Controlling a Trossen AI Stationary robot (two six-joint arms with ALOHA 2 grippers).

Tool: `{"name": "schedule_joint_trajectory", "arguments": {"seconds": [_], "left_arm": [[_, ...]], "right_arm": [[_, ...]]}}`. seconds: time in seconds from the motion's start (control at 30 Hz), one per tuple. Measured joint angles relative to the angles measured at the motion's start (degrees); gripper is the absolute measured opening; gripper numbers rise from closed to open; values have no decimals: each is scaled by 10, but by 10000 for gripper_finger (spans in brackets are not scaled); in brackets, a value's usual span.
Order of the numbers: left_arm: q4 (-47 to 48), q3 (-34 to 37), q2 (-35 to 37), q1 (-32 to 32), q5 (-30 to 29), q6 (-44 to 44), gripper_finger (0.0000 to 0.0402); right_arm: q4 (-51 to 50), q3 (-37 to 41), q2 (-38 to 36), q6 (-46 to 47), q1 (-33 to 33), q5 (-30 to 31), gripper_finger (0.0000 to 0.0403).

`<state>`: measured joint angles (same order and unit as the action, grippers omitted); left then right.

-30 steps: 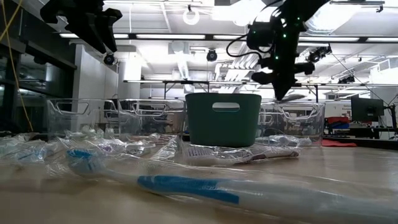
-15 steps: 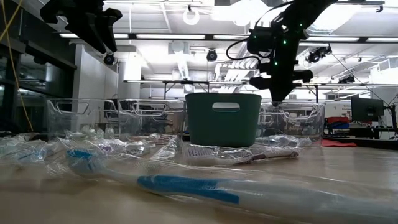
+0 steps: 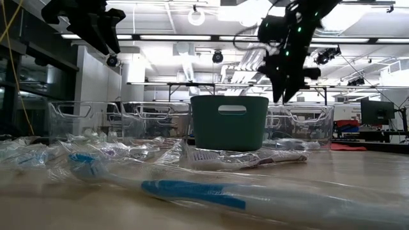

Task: Pick & Place Toothbrushes
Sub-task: Put the purple toothbrush into the green bin

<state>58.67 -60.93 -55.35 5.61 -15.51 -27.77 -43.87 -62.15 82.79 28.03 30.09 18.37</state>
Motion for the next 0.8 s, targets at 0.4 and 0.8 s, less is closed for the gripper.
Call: {"name": "schedule_joint_trajectory", "arguments": {"seconds": [0.4, 0.8], "left_arm": [[-23, 55, 0, 0, 0, 6, 170], [-59, 60, 5, 0, 18, 9, 170]], "right_arm": [[21, 0, -96, -140, -198, -104, 170], [63, 60, 17, -339, -406, -136, 166]]}}
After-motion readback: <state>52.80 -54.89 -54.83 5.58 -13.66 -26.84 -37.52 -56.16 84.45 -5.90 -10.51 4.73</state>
